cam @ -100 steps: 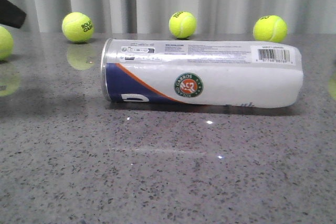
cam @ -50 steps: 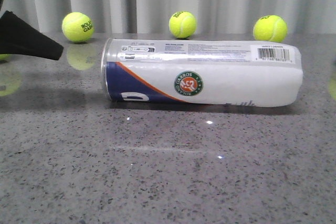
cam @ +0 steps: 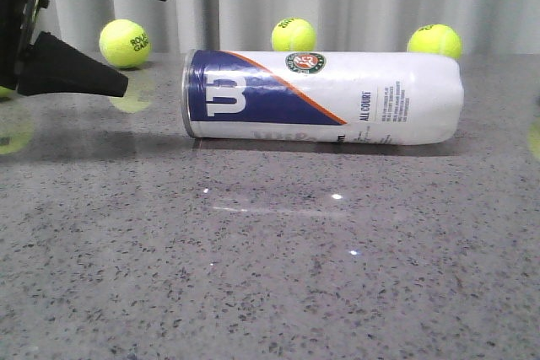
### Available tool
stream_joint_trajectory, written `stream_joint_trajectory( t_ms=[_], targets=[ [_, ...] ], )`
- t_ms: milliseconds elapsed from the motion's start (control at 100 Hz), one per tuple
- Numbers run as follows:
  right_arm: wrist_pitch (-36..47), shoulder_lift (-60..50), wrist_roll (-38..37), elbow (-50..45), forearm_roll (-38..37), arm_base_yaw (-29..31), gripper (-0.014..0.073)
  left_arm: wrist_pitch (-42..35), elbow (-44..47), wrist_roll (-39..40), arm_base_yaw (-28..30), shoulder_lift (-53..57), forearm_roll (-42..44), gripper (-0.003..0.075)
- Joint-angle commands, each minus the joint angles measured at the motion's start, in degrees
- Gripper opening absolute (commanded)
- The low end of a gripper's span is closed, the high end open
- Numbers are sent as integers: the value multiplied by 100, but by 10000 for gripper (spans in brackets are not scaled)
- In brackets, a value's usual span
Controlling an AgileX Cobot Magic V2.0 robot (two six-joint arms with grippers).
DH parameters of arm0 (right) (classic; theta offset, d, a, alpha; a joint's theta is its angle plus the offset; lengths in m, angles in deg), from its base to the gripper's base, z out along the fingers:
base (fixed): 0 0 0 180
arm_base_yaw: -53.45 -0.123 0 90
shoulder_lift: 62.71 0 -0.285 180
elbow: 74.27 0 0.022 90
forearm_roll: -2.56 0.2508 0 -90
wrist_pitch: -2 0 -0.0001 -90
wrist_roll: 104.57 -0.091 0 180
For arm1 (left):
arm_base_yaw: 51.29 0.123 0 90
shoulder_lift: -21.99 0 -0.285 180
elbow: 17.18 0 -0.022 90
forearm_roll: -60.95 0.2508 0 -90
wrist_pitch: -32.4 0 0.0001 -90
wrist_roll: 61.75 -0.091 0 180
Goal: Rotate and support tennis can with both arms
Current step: 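Grasp the can's metal end with the left gripper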
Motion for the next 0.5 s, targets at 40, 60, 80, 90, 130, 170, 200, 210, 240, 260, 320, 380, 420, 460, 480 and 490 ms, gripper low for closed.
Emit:
stream_joint_trajectory(
  t_ms=[40,60,80,90,130,170,200,210,240,260,320,380,420,460,480,490],
  targets=[
    [495,29,9,149,18,46,-70,175,-309,-46,-222,57,-455,648],
    [495,29,9,149,18,46,-70,175,-339,-46,-251,19,-466,648],
    [495,29,9,149,18,46,-70,175,-380,-46,-293,-18,-466,648],
    [495,29,9,149,18,46,-70,175,-409,-46,-320,-33,-466,648],
    [495,29,9,149,18,46,-70,175,-476,-46,-391,-126,-478,648],
    [502,29,9,149,18,46,-70,175,-554,-46,-480,-228,-510,648],
    [502,29,9,149,18,46,-70,175,-604,-46,-536,-288,-522,648],
    [502,29,9,149,18,46,-70,175,-626,-46,-567,-306,-526,648],
    [502,29,9,149,18,46,-70,175,-665,-46,-628,-382,-566,648],
    [494,29,9,149,18,46,-70,175,-685,-46,-669,-426,-592,648],
    [494,29,9,149,18,46,-70,185,-749,-46,-792,-533,-672,648],
    [494,29,9,149,18,46,-70,221,-772,-72,-888,-636,-839,648],
    [494,29,9,149,18,46,-70,219,-772,-83,-941,-676,-901,647],
    [494,29,9,149,18,46,-70,219,-772,-98,-990,-715,-979,635],
    [494,29,9,149,18,46,-70,219,-772,-111,-1006,-720,-1013,629],
    [494,29,9,149,18,46,-70,219,-772,-111,-1021,-733,-1014,621]
  ],
)
